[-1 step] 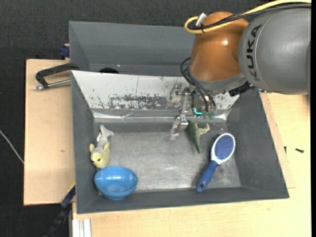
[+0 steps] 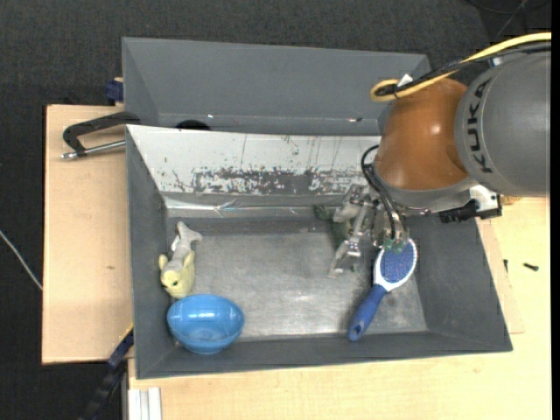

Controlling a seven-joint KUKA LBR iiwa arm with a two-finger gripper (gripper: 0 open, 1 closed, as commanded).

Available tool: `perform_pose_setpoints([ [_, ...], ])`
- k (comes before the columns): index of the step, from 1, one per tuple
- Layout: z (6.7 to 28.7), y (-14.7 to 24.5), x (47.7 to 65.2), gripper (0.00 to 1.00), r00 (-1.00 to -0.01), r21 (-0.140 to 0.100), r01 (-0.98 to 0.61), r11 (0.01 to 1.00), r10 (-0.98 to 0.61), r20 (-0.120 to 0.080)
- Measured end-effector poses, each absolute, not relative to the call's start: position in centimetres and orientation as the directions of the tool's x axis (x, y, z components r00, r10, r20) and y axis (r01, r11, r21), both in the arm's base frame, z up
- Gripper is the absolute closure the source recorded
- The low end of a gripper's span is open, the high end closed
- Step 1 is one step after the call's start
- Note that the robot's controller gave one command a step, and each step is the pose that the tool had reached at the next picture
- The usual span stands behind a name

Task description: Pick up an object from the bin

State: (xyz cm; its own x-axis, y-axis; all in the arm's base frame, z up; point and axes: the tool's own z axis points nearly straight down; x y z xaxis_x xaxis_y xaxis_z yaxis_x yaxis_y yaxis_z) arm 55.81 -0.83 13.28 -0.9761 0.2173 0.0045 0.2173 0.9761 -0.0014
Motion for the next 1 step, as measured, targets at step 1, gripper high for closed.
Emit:
perform_pose_setpoints([
  [1,11.56,-2.56,59.03,0.0,-0.957,0.002,0.289,0.957,0.289,-0.006],
])
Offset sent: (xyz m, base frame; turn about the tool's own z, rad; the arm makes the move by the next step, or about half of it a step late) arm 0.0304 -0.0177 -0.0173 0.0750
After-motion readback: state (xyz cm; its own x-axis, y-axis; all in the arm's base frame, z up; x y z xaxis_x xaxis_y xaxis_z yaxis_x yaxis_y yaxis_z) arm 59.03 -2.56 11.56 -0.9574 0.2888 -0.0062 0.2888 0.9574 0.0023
